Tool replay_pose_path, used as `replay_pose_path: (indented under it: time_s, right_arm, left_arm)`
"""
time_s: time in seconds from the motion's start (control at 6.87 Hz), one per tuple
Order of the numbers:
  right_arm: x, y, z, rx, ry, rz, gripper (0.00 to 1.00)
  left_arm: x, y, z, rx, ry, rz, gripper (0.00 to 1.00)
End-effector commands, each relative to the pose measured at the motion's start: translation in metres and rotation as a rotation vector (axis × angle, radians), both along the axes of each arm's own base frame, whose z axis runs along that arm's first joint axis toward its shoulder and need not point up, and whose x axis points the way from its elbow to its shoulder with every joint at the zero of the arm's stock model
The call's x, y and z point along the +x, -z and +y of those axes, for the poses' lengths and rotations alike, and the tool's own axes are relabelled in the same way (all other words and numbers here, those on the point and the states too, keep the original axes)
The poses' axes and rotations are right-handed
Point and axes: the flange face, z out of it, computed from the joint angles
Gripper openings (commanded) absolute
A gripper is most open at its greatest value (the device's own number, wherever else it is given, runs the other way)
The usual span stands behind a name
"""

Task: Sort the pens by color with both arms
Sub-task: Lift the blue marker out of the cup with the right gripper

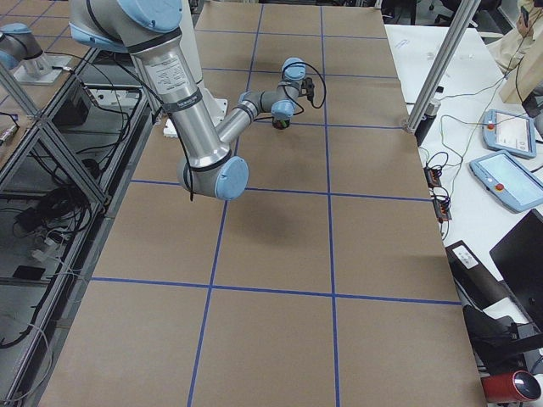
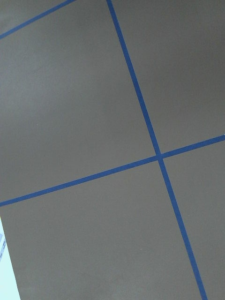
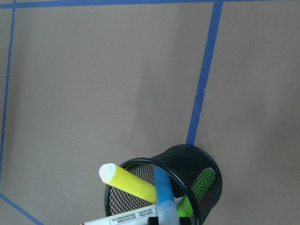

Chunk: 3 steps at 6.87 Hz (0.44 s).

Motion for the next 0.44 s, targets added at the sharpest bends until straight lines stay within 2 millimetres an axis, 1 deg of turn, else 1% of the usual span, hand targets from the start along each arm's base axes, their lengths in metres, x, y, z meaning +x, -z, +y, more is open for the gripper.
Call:
replay_pose_path:
  time_s: [0.0,0.15,0.29]
  right_arm:
    - [0.022,0.005,-0.009,-0.018,0.03,-0.024,0.12]
    - [0.036,0.002,-0.018,-0.037,0.045,-0.029,0.12]
    - [0.051,-0.002,-0.021,-0.041,0.044,-0.034,0.12]
  left_arm:
    - [0.001,0.0,0.0,0.0,-0.001,0.001,1.0]
    - [0.001,0.0,0.0,0.0,-0.001,0.001,1.0]
    - [0.001,0.0,0.0,-0.001,0.0,0.001,1.0]
